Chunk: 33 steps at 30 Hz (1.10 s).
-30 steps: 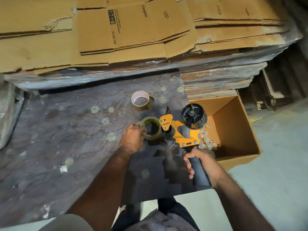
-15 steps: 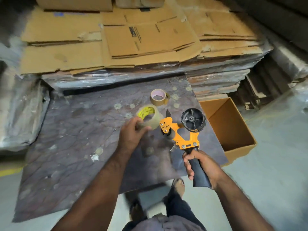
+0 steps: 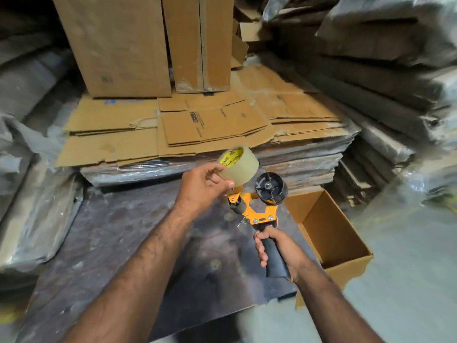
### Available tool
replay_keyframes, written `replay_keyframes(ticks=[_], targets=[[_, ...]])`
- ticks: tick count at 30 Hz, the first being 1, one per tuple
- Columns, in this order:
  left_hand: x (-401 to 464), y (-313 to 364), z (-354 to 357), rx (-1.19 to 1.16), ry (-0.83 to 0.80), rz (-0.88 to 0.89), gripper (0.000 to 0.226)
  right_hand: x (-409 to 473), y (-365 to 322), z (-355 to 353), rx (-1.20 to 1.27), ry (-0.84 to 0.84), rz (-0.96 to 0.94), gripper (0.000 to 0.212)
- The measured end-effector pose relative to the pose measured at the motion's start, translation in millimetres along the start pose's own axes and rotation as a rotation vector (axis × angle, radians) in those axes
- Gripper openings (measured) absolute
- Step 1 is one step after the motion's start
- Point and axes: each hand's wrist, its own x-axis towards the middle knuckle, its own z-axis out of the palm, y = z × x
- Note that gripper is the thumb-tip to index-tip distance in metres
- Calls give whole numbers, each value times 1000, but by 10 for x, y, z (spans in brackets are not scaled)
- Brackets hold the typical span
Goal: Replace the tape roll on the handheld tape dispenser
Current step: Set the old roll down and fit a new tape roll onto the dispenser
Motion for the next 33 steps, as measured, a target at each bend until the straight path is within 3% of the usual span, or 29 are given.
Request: replay_keyframes(ticks=[3, 11, 14, 20, 29, 33], targets=[[-26, 151, 208, 87, -17, 72, 39, 2, -73, -30, -6, -21, -11, 12], [-148, 129, 581, 641, -11, 492, 26, 52, -160, 8, 6, -88, -24, 10], [-148, 122, 647, 850, 25, 547, 23, 63, -136, -11, 26, -110, -10, 10], [-42, 167, 608, 908, -6, 377, 25, 76, -84, -53, 43, -142, 19, 11], [5, 209, 647, 929, 11, 342, 31, 171, 17, -50, 82, -160, 12, 11], [38, 298, 702, 933, -49, 188, 32, 214, 81, -38, 101, -182, 12, 11]])
